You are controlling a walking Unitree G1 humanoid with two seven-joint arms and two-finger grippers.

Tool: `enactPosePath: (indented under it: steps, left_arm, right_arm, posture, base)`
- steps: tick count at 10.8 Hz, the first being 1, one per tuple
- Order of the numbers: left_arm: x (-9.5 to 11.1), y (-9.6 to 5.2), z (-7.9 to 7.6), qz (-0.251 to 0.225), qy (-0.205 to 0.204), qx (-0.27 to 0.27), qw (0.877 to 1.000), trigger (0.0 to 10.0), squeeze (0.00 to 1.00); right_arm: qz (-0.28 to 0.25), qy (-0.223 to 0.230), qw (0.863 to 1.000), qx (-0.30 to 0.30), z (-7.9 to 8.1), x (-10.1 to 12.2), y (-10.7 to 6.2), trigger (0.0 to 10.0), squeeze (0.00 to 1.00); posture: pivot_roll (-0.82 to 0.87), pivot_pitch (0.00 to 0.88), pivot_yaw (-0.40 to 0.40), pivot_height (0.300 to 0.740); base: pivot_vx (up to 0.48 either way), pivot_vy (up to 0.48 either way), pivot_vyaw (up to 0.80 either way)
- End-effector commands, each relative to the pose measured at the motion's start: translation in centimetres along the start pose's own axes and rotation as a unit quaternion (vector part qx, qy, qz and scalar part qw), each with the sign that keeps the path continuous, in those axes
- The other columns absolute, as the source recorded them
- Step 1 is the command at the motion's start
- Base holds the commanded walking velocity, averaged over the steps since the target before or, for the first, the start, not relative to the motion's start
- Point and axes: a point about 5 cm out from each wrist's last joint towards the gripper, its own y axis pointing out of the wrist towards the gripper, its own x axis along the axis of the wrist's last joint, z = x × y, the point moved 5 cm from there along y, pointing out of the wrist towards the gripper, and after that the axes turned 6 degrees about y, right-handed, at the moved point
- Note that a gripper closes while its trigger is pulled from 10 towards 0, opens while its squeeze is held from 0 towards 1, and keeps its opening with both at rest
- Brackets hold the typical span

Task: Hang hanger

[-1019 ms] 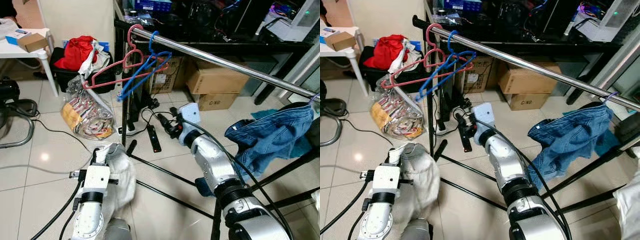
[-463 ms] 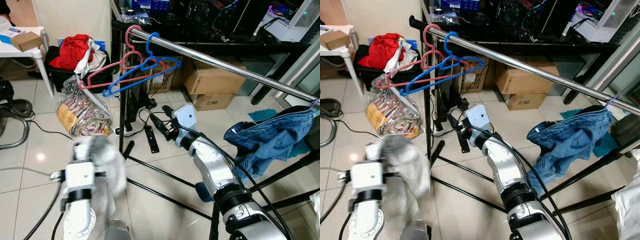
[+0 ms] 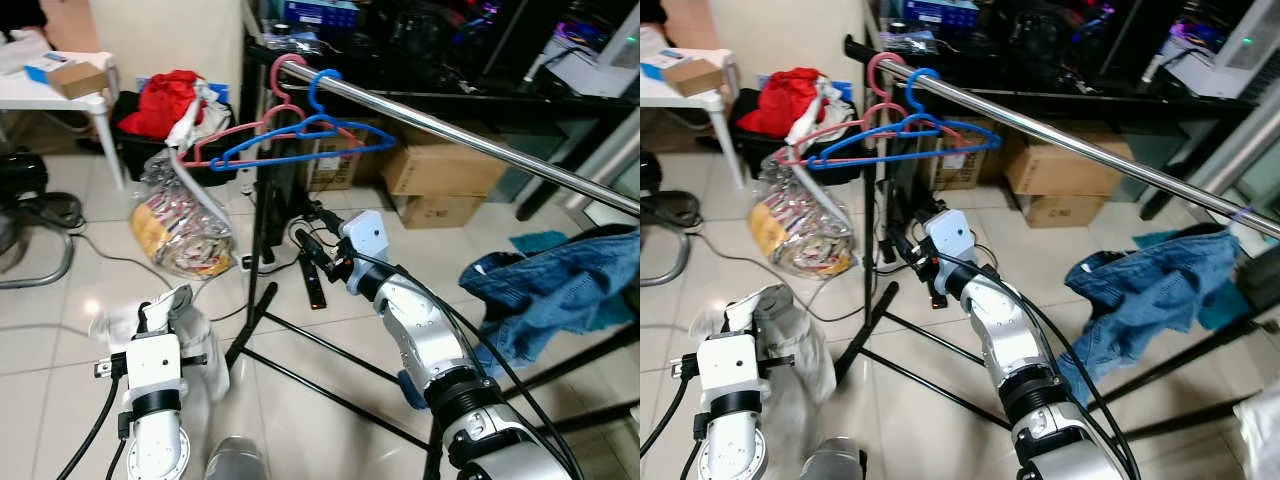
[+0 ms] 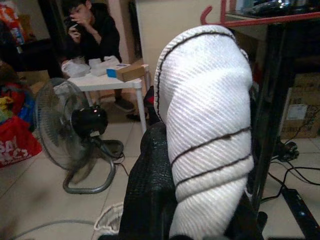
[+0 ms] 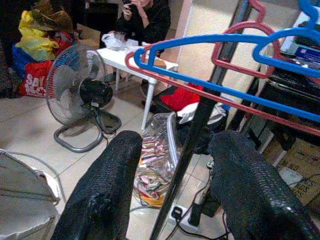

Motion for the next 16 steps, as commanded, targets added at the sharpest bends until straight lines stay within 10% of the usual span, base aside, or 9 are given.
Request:
enactPosePath:
  steps: [1,10,16]
  left_arm:
    - [1.5,0.4,-0.4,-0.027,-0.009,-0.001,1.0,10.0,0.0]
    - [1.5,1.2,-1.4,-0.024,-0.003,-0.037,0.999,10.0,0.0]
    - [2.5,1.0,-4.3,-0.084,0.055,-0.201,0.974,10.0,0.0]
  right_arm:
    - [-0.001,-0.005,1.0,-0.005,-0.5,0.0,-0.3,10.0,0.0]
    - [0.007,-0.013,1.0,-0.015,-0.8,-0.4,-0.5,10.0,0.0]
    - [-0.01,0.026,0.985,-0.173,-6.1,-1.6,-4.5,10.0,0.0]
  posture:
    - [0.39,0.049,-0.173,0.74]
    - [0.38,0.048,-0.172,0.74]
    - [0.37,0.05,-0.157,0.74]
  base:
    - [0.0,0.48,0.0]
    - [0.028,0.152,0.0]
    - [0.0,0.0,0.0]
